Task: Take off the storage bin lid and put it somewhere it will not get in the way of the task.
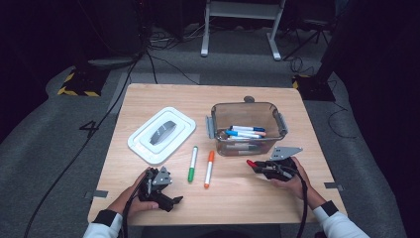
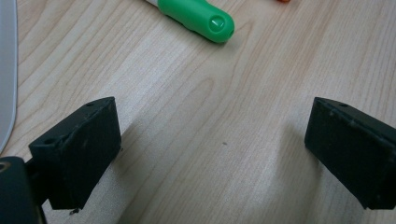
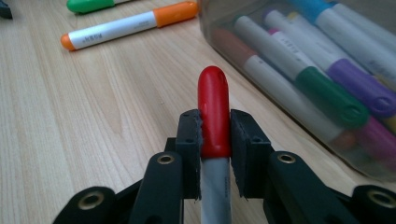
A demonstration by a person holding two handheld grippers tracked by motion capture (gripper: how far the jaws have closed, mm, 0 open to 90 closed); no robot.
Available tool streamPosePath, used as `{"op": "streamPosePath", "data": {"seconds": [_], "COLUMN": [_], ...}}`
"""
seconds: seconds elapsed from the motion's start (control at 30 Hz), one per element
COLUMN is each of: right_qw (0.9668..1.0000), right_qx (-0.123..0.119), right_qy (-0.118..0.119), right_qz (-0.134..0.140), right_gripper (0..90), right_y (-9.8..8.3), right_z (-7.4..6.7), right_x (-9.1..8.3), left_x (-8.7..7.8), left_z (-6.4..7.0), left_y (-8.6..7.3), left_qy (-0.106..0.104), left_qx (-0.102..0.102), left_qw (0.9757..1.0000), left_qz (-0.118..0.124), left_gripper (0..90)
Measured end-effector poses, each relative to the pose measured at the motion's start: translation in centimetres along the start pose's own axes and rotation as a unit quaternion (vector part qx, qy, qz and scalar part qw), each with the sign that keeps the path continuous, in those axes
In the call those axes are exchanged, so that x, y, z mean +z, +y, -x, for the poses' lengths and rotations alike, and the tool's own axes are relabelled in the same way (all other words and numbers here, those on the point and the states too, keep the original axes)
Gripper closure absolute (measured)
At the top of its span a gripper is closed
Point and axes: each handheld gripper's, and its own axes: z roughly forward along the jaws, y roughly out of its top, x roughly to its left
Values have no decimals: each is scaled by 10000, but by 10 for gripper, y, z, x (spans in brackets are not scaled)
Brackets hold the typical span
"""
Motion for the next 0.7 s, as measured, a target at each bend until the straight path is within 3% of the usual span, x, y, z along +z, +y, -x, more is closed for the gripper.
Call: {"op": "streamPosePath", "data": {"seconds": [0.3,0.47,0.7], "right_qw": [9994,9978,9946], "right_qx": [174,308,153], "right_qy": [-151,-216,-419], "right_qz": [250,555,938], "right_gripper": [748,748,748], "right_y": [-8,-8,7], "right_z": [13,20,21], "right_x": [-26,-48,-79], "left_x": [0,0,0], "left_z": [0,0,0], "left_y": [0,0,0], "left_qy": [0,-3,-3], "left_qx": [-2,-4,-2], "left_qw": [10000,10000,10000], "left_qz": [1,-4,-6], "left_gripper": [40,39,38]}}
